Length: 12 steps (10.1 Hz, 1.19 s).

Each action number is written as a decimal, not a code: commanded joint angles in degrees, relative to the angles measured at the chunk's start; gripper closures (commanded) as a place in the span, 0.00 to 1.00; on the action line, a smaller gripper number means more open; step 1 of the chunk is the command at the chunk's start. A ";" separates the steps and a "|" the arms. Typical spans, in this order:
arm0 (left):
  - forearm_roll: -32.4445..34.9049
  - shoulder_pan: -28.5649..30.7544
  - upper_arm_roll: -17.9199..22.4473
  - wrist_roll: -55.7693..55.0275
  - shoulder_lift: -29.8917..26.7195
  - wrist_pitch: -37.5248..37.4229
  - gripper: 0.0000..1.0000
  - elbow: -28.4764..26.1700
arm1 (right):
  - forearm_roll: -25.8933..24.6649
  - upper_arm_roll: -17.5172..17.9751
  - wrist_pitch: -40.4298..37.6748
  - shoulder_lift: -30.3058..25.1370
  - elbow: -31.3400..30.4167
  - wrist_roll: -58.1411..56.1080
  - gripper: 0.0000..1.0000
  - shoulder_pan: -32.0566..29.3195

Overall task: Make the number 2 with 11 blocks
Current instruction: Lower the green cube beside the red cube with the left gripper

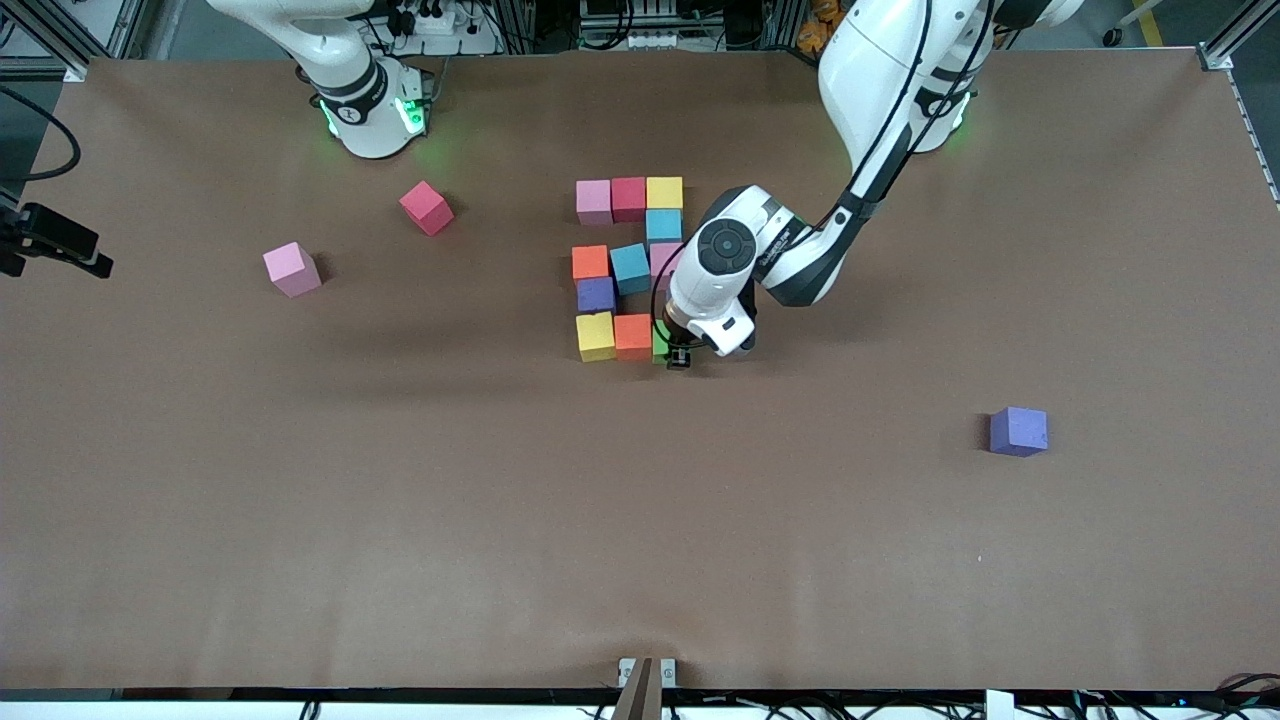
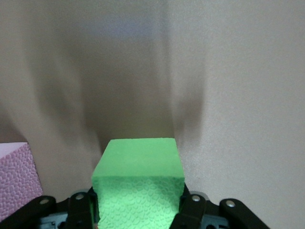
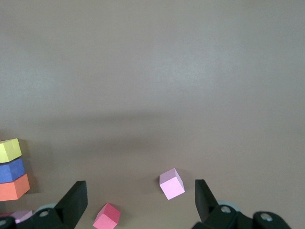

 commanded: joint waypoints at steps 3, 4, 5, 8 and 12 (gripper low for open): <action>-0.72 -1.52 0.91 -0.39 1.45 0.31 0.32 0.99 | 1.06 0.53 -0.15 -0.24 0.01 -0.20 0.00 -0.84; -0.72 -1.61 0.91 -0.39 1.45 0.31 0.00 0.81 | 1.06 0.53 -0.15 -0.16 -0.07 -0.20 0.00 -0.84; -0.55 -1.87 0.91 -0.30 1.45 0.14 0.00 0.64 | 1.06 0.53 -0.15 -0.16 -0.07 -0.20 0.00 -0.84; -0.46 -1.96 0.91 0.14 1.28 -0.22 0.00 0.29 | 1.06 0.53 -0.15 -0.16 -0.07 -0.20 0.00 -0.84; 1.21 -1.61 0.91 0.76 0.66 -2.67 0.00 0.55 | 1.06 0.53 -0.15 -0.16 -0.07 -0.20 0.00 -0.84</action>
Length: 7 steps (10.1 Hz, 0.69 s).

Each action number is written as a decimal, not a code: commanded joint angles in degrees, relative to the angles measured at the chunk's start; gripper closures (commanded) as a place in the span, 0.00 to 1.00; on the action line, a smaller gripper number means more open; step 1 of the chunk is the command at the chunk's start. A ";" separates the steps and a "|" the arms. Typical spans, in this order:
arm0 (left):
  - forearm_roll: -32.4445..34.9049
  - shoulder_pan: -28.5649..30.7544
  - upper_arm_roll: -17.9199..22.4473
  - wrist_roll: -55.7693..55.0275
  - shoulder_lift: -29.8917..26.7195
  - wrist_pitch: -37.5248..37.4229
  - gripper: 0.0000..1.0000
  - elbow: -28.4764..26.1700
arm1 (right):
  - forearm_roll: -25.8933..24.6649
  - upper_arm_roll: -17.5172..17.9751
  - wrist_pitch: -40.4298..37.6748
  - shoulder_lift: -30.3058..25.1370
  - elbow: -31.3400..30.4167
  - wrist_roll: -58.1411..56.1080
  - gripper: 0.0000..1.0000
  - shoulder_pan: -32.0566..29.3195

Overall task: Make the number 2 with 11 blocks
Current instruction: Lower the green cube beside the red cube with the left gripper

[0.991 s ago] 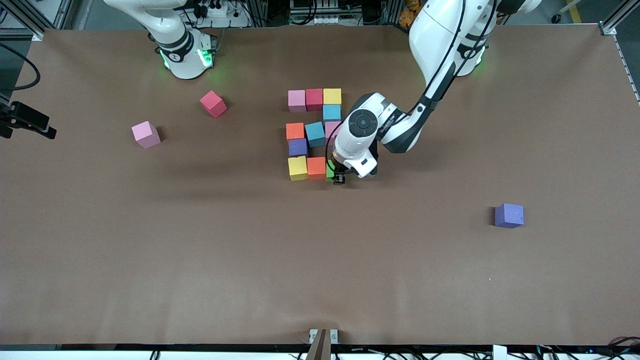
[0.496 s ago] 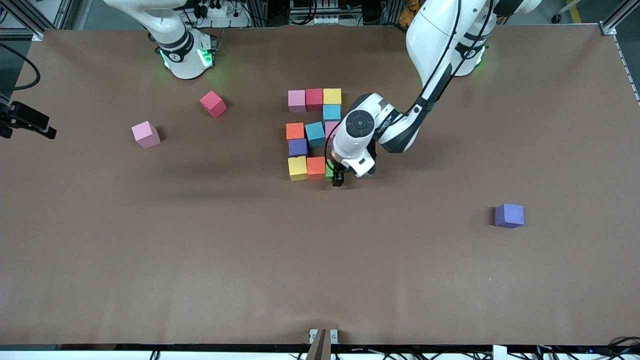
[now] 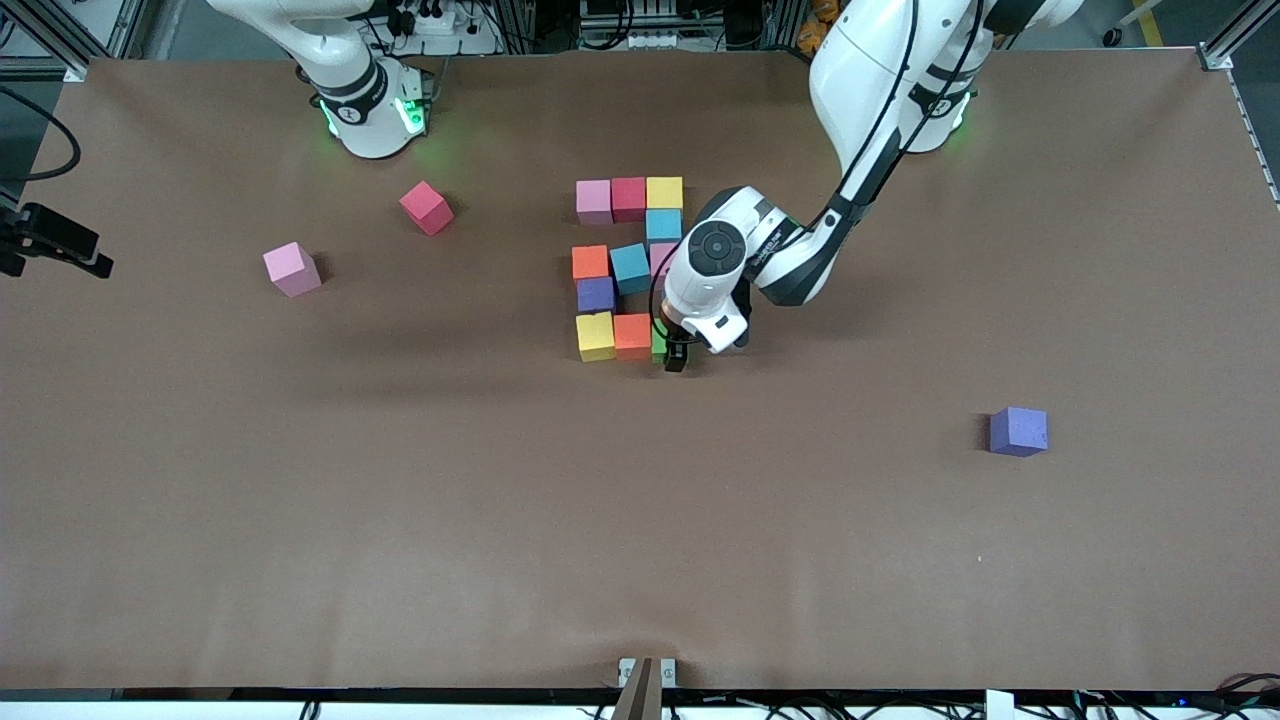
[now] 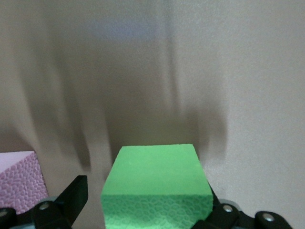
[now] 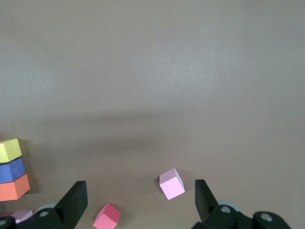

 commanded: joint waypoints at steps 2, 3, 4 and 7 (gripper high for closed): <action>0.99 -0.24 0.60 0.22 -1.73 -2.08 0.00 0.55 | 1.05 0.53 -0.15 -0.16 -0.07 -0.20 0.00 -0.84; 0.99 -0.15 0.52 0.22 -2.08 -3.30 0.00 0.89 | 1.05 0.53 -0.15 -0.16 -0.07 -0.20 0.00 -0.84; 0.99 -0.15 0.51 0.31 -2.52 -3.75 0.00 0.98 | 1.05 0.53 -0.15 -0.16 -0.07 -0.20 0.00 -0.84; 0.99 0.20 0.60 0.31 -3.23 -3.93 0.00 0.99 | 1.05 0.53 -0.24 -0.16 -0.07 -0.20 0.00 -0.84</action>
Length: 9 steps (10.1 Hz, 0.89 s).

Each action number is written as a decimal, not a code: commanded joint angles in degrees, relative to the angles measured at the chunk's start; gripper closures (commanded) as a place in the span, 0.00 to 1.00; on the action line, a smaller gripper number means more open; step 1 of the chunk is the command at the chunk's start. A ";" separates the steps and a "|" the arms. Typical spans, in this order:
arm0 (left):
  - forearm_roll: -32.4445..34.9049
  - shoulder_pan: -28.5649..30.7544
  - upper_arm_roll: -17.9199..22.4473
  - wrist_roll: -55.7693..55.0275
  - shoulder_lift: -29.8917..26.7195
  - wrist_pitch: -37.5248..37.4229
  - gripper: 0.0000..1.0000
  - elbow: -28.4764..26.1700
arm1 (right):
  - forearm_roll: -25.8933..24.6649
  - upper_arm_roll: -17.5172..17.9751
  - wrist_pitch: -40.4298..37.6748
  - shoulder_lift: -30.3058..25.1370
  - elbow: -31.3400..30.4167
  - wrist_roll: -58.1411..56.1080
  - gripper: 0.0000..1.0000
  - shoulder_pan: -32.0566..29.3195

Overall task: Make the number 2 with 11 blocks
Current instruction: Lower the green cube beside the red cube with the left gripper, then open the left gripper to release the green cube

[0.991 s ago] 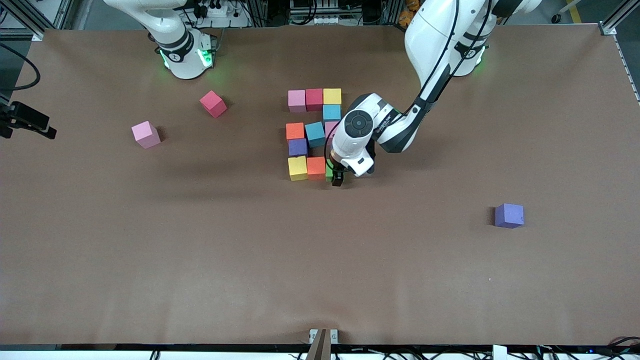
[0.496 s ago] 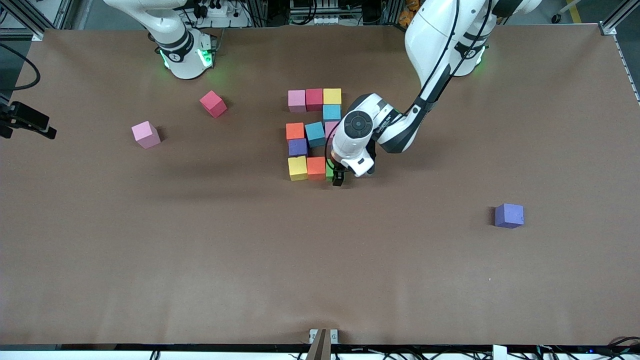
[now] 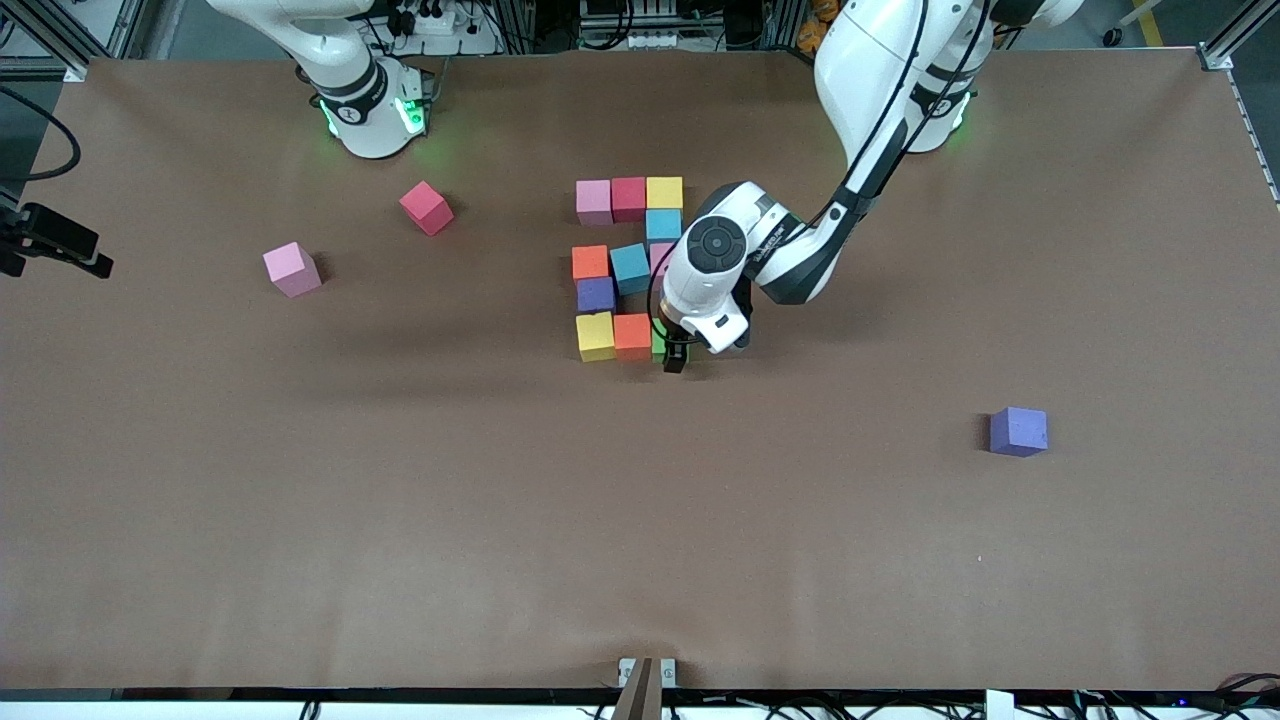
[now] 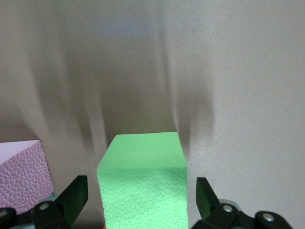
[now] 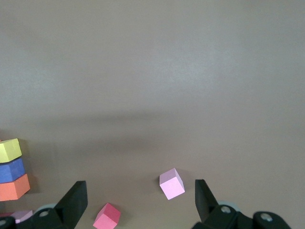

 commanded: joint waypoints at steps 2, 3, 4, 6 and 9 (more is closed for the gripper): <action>0.89 0.16 0.30 0.17 -2.50 -1.40 0.00 -0.33 | 1.04 0.53 -0.15 -0.16 0.01 -0.12 0.00 -0.84; 0.97 0.16 0.30 0.26 -3.47 -2.88 0.00 -0.16 | 1.04 0.53 -0.15 -0.24 0.01 -0.12 0.00 -0.84; 0.97 0.77 0.30 0.69 -4.17 -4.12 0.00 0.45 | 1.04 0.53 -0.15 -0.16 0.01 -0.12 0.00 -0.84; 0.97 2.26 0.30 3.67 -6.36 -6.23 0.00 0.63 | 1.04 0.53 -0.24 -0.16 -0.07 -0.12 0.00 -0.84; 0.97 5.42 0.30 10.16 -10.49 -8.77 0.00 0.72 | 1.04 0.53 -0.24 -0.24 -0.07 -0.12 0.00 -0.92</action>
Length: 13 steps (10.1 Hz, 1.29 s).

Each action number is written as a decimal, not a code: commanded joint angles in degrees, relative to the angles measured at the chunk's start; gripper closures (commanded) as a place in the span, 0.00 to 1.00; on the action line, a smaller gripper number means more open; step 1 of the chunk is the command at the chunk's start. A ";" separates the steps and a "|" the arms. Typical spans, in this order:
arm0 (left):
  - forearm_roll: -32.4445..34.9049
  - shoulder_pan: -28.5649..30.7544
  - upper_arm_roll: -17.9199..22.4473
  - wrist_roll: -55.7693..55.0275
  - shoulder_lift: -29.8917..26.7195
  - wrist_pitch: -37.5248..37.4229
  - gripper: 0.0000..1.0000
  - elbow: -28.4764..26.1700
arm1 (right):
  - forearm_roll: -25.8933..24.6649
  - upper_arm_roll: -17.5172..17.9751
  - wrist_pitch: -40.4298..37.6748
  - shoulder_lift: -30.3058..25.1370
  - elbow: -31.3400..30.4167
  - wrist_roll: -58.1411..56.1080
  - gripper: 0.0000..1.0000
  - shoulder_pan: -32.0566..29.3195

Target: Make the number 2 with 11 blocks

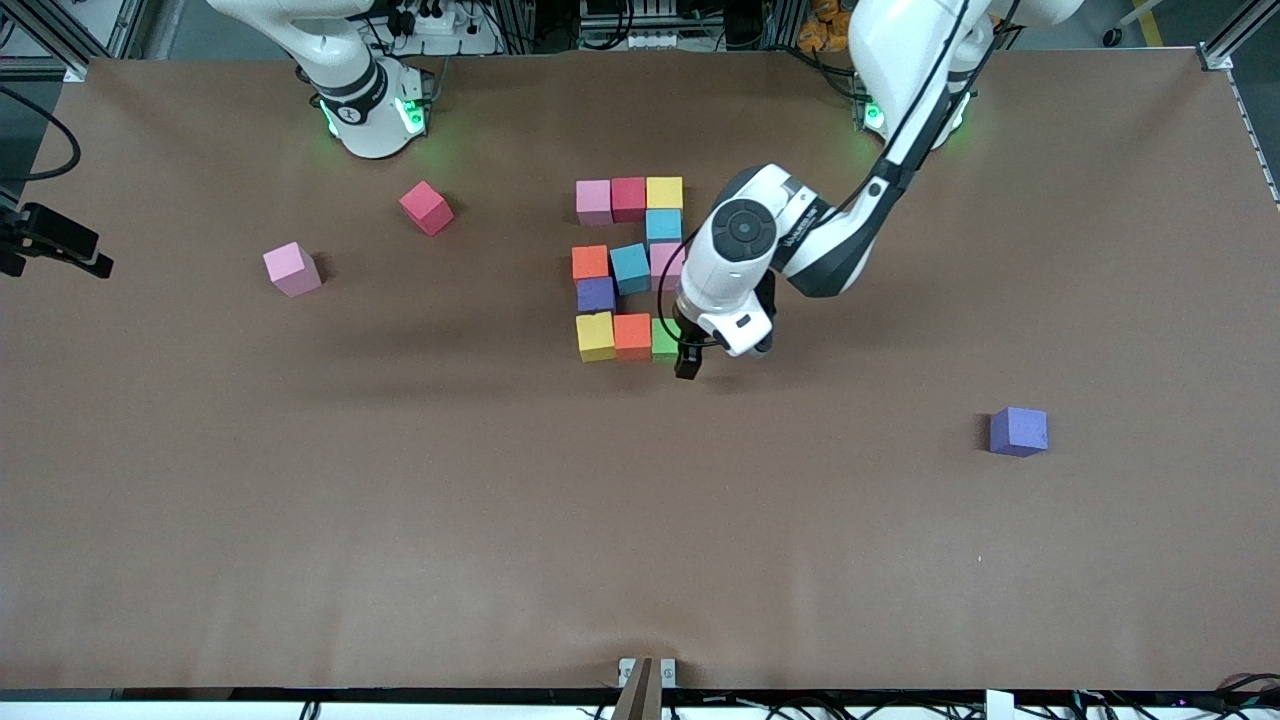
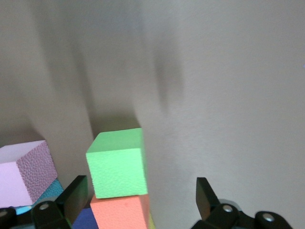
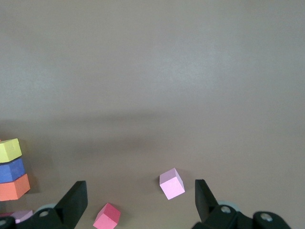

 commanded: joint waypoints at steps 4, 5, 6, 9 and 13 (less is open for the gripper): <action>0.52 11.11 -0.11 23.74 -12.28 -11.93 0.00 -0.83 | 1.03 0.53 -0.23 -0.16 -0.08 -0.20 0.00 -0.92; 0.52 14.18 -0.29 29.89 -14.65 -14.74 0.00 -0.83 | 1.03 0.53 -0.23 -0.16 -0.08 -0.20 0.00 -0.92; 0.52 16.56 -0.38 36.91 -16.93 -17.81 0.00 -0.83 | 1.03 0.53 -0.23 -0.16 -0.08 -0.12 0.00 -0.92; 0.34 24.21 -0.46 56.70 -23.79 -25.99 0.00 -0.66 | 1.03 0.53 -0.23 -0.33 0.10 -0.03 0.00 -0.92; 0.52 32.30 -0.90 81.47 -30.91 -35.84 0.00 2.67 | 1.03 0.44 -2.51 -1.03 1.67 0.15 0.00 -1.10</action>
